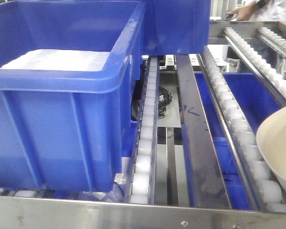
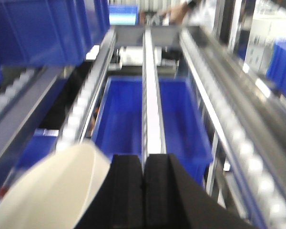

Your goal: Move white bin to right shelf second layer

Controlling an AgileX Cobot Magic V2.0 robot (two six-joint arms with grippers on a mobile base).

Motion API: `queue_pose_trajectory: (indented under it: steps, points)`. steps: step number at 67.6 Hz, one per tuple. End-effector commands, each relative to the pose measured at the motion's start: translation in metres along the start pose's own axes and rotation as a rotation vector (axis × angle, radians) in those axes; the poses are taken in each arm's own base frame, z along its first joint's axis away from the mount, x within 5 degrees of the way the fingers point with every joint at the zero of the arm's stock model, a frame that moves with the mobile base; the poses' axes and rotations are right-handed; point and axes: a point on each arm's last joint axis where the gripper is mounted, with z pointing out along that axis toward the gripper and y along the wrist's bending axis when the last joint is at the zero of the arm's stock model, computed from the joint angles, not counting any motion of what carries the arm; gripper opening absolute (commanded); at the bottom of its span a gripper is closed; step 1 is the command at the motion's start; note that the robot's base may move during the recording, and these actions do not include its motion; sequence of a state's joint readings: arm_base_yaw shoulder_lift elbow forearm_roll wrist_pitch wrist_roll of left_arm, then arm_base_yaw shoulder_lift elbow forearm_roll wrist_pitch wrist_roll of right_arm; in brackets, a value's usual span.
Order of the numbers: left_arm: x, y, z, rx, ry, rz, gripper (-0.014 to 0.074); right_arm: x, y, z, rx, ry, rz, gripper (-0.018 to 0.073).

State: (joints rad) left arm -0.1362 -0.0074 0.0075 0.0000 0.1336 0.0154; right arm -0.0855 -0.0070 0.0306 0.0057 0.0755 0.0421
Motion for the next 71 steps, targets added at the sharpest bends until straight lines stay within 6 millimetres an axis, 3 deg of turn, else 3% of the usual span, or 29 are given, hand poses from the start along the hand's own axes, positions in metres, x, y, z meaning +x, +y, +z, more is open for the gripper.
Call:
queue_pose_trajectory:
  steps: [1, 71]
  points:
    - [0.0038, -0.0001, 0.0006, 0.000, -0.064, -0.003, 0.0085, -0.0117, 0.0009, -0.0029, -0.010, -0.093, -0.008, 0.0054]
    - [0.0038, -0.0001, 0.0006, 0.000, -0.064, -0.003, 0.0085, -0.0125, 0.0019, -0.0030, -0.029, -0.101, -0.007, 0.0054]
